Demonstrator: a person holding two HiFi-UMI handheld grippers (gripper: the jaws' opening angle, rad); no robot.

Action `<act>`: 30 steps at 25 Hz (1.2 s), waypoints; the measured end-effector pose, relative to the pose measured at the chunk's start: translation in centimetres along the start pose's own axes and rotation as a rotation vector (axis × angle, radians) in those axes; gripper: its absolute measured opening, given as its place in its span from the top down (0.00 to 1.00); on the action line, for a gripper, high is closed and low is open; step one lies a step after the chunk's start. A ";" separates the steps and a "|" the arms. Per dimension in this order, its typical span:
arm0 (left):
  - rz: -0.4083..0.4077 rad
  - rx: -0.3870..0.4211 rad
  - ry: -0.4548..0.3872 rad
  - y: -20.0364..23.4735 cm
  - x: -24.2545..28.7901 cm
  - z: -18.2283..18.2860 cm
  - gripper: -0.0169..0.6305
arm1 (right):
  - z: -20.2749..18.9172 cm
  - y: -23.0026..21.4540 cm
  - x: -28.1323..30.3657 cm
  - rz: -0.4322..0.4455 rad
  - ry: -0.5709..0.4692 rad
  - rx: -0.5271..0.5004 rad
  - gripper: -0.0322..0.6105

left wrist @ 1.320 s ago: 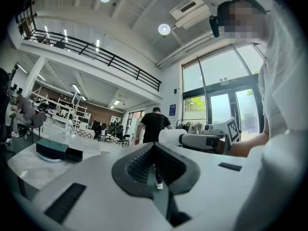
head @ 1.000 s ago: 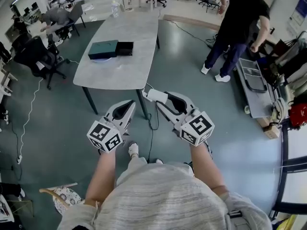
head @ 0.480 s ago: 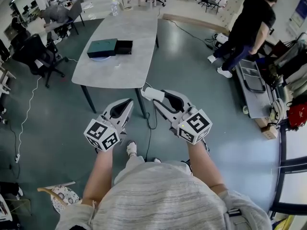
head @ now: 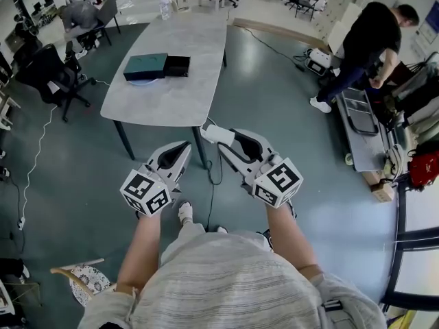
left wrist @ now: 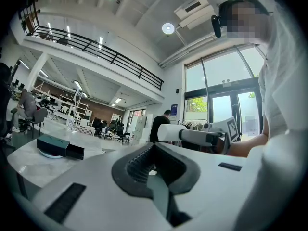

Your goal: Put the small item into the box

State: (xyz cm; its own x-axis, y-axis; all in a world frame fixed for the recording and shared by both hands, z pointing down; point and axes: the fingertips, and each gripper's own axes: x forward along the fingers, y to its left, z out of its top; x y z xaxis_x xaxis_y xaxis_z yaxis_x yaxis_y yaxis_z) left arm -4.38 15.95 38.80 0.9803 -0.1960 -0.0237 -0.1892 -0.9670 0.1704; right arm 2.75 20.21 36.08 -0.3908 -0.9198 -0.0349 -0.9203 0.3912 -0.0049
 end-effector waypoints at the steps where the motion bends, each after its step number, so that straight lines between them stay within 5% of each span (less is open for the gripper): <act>1: -0.004 -0.003 0.000 0.3 0.1 0.0 0.94 | -0.2 -0.2 0.3 -0.006 0.002 0.003 0.67; 13: -0.049 -0.022 -0.007 4.9 2.3 0.9 0.94 | -0.2 -2.2 4.4 -0.035 0.028 0.000 0.67; 30: -0.117 -0.032 -0.012 17.5 4.2 3.7 0.94 | -0.2 -5.8 17.1 -0.081 0.044 -0.010 0.67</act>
State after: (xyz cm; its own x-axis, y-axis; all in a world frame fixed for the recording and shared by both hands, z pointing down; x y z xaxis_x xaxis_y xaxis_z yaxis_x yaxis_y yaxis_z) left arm -3.75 -2.43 38.01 0.9948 -0.0842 -0.0574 -0.0714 -0.9778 0.1972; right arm 1.39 2.19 35.71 -0.3154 -0.9489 0.0095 -0.9489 0.3154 0.0046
